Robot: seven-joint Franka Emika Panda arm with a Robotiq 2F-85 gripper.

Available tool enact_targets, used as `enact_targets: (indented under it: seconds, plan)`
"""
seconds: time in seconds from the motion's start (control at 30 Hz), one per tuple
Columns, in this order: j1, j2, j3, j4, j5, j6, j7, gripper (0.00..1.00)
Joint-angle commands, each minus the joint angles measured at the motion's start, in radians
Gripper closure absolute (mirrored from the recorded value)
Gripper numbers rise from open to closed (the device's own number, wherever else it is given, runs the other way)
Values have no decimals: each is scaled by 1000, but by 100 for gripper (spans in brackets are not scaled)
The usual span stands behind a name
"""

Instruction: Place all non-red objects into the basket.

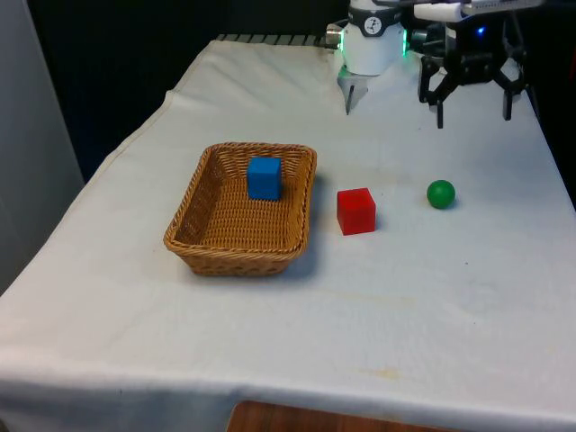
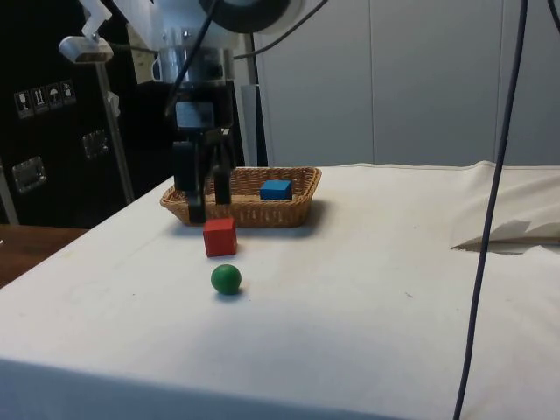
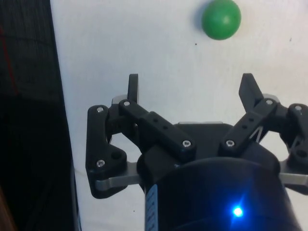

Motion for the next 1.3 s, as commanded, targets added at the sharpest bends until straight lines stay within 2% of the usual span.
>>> enact_targets:
  seconds: [0.0,0.37,0.4,1.07,1.27]
  plan:
    - [-1,6,3,3,6,6,-3,0]
    - [-1,47,11,6,16,40,-3,0]
    - [0,39,7,3,5,29,0,0]
    - [0,162,12,29,9,132,2,0]
    - [-10,191,3,50,7,136,-11,0]
